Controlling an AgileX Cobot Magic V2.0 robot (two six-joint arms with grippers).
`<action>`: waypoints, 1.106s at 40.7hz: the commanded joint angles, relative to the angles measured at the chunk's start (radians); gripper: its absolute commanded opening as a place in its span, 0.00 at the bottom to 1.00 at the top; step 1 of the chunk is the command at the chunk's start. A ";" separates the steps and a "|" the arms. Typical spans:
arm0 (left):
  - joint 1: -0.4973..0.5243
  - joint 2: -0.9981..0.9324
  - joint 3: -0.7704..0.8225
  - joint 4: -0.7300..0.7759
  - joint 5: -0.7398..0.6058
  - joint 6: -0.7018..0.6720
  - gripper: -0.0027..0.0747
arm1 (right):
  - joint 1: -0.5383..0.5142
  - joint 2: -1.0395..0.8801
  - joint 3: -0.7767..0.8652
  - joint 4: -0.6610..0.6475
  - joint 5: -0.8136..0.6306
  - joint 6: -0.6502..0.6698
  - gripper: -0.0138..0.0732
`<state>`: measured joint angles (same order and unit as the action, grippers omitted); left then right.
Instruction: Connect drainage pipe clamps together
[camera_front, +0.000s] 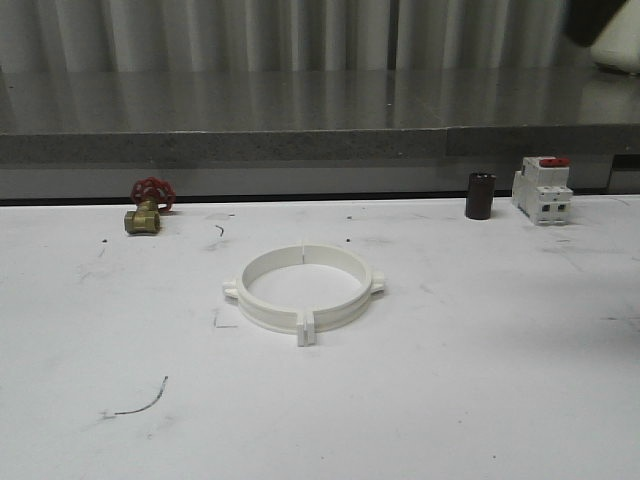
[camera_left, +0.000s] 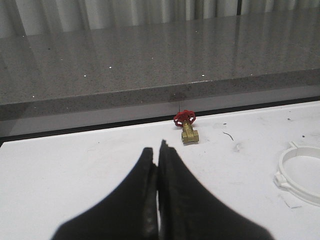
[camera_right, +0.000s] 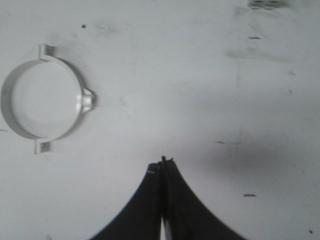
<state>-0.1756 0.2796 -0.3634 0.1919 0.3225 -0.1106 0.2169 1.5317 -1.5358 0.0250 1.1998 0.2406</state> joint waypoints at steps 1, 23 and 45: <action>-0.001 0.006 -0.028 0.001 -0.078 -0.002 0.01 | -0.058 -0.150 0.097 0.007 -0.052 -0.036 0.09; -0.001 0.006 -0.028 0.001 -0.078 -0.002 0.01 | -0.118 -0.888 0.824 -0.132 -0.426 -0.061 0.09; -0.001 0.006 -0.028 0.001 -0.078 -0.002 0.01 | -0.118 -1.361 1.105 -0.234 -0.642 -0.061 0.09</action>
<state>-0.1756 0.2796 -0.3634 0.1919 0.3225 -0.1106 0.1053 0.1620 -0.4076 -0.1830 0.6503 0.1891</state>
